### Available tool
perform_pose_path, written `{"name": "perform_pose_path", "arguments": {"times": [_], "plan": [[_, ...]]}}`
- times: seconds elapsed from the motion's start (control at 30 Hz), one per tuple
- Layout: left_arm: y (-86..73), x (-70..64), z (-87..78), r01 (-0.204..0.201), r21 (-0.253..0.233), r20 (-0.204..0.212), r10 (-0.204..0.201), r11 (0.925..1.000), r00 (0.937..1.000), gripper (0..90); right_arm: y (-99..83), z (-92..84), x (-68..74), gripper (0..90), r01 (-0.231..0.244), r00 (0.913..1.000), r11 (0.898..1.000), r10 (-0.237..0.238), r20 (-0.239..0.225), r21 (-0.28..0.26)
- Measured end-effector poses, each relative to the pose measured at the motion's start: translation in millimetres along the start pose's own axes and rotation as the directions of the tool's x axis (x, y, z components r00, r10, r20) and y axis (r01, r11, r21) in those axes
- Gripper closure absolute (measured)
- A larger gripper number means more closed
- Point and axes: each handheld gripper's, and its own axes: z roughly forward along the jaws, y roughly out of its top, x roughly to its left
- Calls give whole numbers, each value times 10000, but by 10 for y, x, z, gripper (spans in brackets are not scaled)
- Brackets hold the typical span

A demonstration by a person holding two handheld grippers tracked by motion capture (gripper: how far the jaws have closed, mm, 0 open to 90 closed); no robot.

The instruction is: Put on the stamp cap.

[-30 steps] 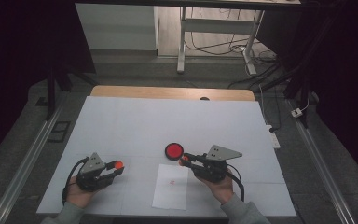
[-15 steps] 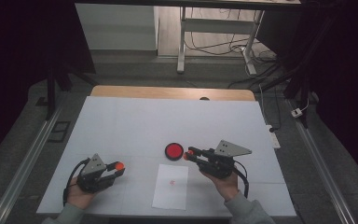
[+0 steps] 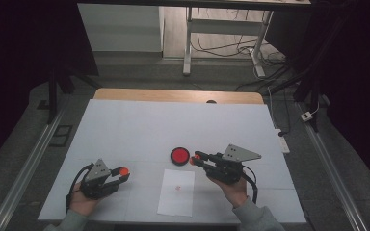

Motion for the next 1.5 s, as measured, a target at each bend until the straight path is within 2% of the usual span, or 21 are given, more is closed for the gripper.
{"name": "perform_pose_path", "arguments": {"times": [0.47,0.67,0.83,1.33,1.5], "plan": [[22,-13,11,-88,-3,18,88,10000,10000,641,18,-11,-9,724,-2,10000,10000,2,0,-59],[16,-9,13,20,-20,18,-20,10000,10000,641,13,4,-10,724,-59,10000,10000,59,-60,-71],[45,-55,14,-114,-49,-25,113,9999,9999,641,14,15,-9,724,-65,9999,10000,65,-90,-54],[235,-218,126,-383,-249,580,397,9990,9975,641,45,45,3,724,62,9999,9999,-63,-140,-106],[315,-275,169,-602,-312,764,624,9977,9951,641,46,42,-5,724,66,9999,9999,-67,-102,-101]]}}
